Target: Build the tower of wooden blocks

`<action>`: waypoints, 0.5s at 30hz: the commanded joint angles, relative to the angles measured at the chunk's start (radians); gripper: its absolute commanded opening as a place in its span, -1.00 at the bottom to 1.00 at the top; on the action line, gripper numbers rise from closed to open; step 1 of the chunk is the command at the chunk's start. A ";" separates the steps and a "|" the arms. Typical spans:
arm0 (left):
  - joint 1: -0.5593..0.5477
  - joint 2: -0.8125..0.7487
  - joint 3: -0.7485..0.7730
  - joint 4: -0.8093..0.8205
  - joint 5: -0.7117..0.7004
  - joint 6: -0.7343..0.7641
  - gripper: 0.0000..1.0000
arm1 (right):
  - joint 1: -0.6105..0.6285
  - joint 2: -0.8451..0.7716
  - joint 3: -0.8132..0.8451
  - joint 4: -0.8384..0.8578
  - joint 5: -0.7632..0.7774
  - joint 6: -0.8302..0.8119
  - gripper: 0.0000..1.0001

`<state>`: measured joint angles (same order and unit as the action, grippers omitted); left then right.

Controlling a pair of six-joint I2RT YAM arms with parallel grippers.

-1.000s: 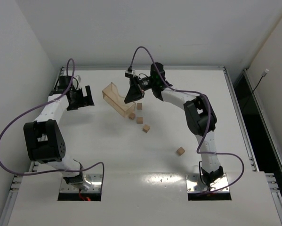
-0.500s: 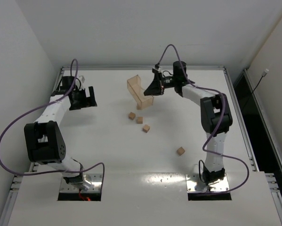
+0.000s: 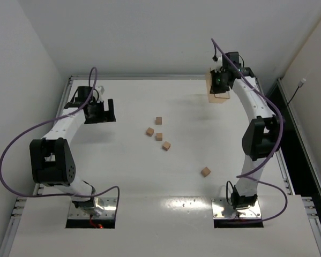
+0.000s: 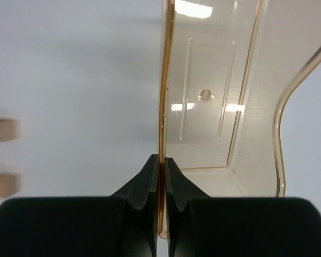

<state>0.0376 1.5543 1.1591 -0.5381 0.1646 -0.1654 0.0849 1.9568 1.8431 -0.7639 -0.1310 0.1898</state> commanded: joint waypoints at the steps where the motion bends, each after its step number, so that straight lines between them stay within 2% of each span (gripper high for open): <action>1: -0.051 -0.039 0.027 0.027 -0.017 0.015 1.00 | -0.046 0.022 -0.051 0.065 0.398 -0.202 -1.00; 2: -0.065 -0.039 0.037 0.027 -0.017 0.026 1.00 | -0.056 0.022 -0.064 0.092 0.436 -0.243 -1.00; 6: -0.128 -0.049 0.057 0.027 -0.050 0.044 1.00 | -0.109 0.091 -0.073 0.140 0.413 -0.322 -1.00; 15: -0.159 -0.017 0.100 0.027 -0.059 0.044 1.00 | -0.212 0.312 0.132 0.153 0.292 -0.372 -1.00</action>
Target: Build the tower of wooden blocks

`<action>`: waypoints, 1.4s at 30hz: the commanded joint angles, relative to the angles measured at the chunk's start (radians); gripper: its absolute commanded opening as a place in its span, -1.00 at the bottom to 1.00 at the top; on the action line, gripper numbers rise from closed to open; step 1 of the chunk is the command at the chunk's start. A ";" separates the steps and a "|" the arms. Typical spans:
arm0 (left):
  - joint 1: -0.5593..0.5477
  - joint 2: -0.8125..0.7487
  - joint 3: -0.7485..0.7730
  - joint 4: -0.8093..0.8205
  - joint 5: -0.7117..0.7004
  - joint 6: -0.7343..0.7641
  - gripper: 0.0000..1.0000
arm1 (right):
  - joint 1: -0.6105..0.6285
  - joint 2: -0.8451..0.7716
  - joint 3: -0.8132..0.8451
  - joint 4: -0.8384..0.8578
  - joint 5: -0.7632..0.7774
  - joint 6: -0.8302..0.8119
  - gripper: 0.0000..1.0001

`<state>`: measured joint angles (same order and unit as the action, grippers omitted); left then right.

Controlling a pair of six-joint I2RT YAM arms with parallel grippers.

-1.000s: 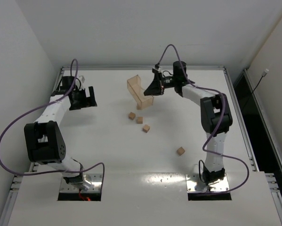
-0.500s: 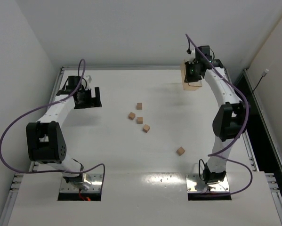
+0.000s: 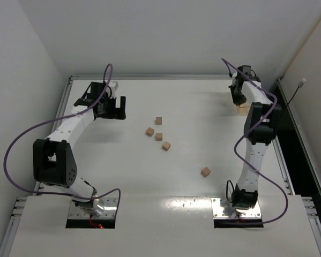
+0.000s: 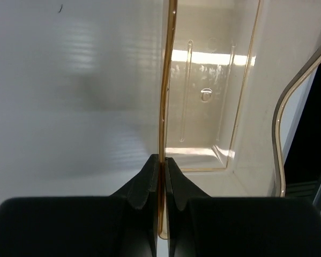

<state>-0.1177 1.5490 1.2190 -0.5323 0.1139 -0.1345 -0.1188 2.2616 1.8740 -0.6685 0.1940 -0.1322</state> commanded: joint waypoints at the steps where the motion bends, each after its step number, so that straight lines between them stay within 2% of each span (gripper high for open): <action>1: -0.003 -0.012 0.040 0.022 -0.008 0.013 1.00 | -0.008 0.033 0.118 0.058 -0.060 -0.061 -1.00; 3: -0.003 -0.003 0.050 0.022 -0.008 0.004 1.00 | -0.019 0.055 0.155 0.047 -0.082 -0.072 -0.99; 6: -0.003 -0.003 0.050 0.022 -0.008 0.004 1.00 | -0.028 0.091 0.183 0.026 -0.105 -0.072 -0.66; 11: -0.003 0.006 0.050 0.022 -0.008 0.004 1.00 | -0.038 0.066 0.165 0.026 -0.134 -0.072 0.23; 12: -0.003 0.006 0.050 0.022 -0.008 0.004 1.00 | -0.038 0.046 0.125 0.043 -0.155 -0.081 0.29; 13: -0.003 0.006 0.050 0.022 -0.008 0.004 1.00 | -0.038 0.017 0.096 0.056 -0.171 -0.099 0.29; 18: -0.003 -0.003 0.028 0.022 -0.008 0.004 1.00 | -0.024 -0.325 -0.206 0.159 -0.358 -0.173 0.28; 21: -0.003 -0.023 0.007 0.031 -0.008 -0.005 1.00 | 0.004 -0.501 -0.352 0.139 -0.496 -0.202 0.25; 26: -0.013 -0.043 -0.016 0.040 -0.008 -0.005 1.00 | 0.074 -0.674 -0.605 0.017 -0.645 -0.314 0.21; 29: -0.013 -0.043 -0.016 0.040 -0.008 -0.005 1.00 | 0.128 -0.761 -0.760 -0.043 -0.633 -0.439 0.10; 33: -0.013 -0.043 -0.016 0.040 -0.017 -0.005 1.00 | 0.197 -0.861 -0.913 -0.166 -0.623 -0.641 0.10; 34: -0.013 -0.043 -0.016 0.040 -0.017 -0.005 1.00 | 0.197 -0.881 -0.965 -0.193 -0.633 -0.673 0.19; 42: -0.013 -0.023 -0.007 0.040 -0.017 -0.005 1.00 | 0.317 -0.978 -1.082 -0.298 -0.654 -0.731 0.22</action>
<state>-0.1238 1.5478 1.2049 -0.5209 0.0994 -0.1390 0.1627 1.3170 0.8005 -0.9257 -0.4046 -0.7822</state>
